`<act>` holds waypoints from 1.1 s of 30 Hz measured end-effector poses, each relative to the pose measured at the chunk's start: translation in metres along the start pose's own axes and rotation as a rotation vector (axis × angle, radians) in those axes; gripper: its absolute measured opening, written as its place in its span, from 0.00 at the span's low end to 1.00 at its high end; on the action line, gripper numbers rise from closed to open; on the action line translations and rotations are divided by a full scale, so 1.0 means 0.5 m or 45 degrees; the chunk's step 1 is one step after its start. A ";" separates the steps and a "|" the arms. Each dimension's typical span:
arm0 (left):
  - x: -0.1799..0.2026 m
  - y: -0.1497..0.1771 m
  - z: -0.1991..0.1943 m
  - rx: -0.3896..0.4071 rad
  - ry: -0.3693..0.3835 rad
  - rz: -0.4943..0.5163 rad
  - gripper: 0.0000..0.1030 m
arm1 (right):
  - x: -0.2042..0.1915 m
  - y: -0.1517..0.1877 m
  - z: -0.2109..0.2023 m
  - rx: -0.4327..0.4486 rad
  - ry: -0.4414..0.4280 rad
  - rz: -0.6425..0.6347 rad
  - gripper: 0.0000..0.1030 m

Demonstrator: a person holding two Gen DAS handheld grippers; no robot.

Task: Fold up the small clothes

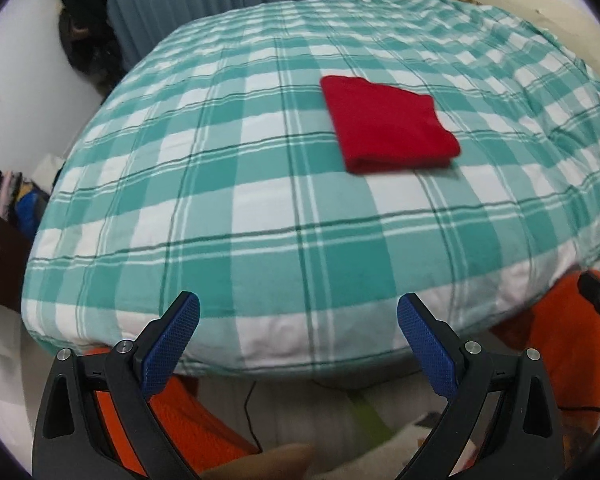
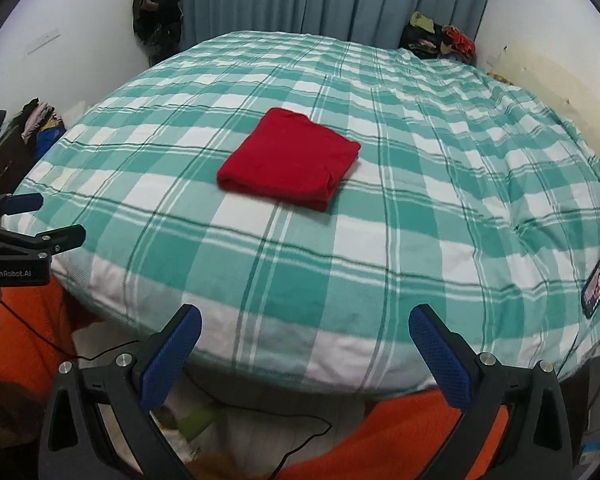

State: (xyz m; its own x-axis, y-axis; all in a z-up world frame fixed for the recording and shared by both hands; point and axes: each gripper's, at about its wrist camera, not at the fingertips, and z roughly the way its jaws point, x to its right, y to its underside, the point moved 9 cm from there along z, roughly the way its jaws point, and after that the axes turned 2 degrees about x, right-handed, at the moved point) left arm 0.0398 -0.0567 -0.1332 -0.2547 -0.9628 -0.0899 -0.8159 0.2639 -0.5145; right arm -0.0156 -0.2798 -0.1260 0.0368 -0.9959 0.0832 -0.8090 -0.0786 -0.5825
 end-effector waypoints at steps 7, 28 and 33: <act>0.034 -0.016 -0.040 0.029 0.024 0.053 1.00 | -0.001 0.020 -0.015 -0.045 0.005 0.011 1.00; 0.027 -0.032 -0.075 0.058 0.020 -0.002 0.99 | 0.010 -0.021 -0.048 0.017 0.077 -0.006 1.00; 0.022 -0.035 -0.073 0.062 -0.002 -0.002 0.99 | 0.008 -0.035 -0.056 0.041 0.088 -0.010 0.99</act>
State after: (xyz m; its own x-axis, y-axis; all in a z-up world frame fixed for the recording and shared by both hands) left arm 0.0321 -0.0700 -0.0939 -0.2527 -0.9633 -0.0904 -0.7898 0.2594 -0.5557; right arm -0.0176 -0.2811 -0.0927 0.0016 -0.9898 0.1427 -0.7895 -0.0889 -0.6073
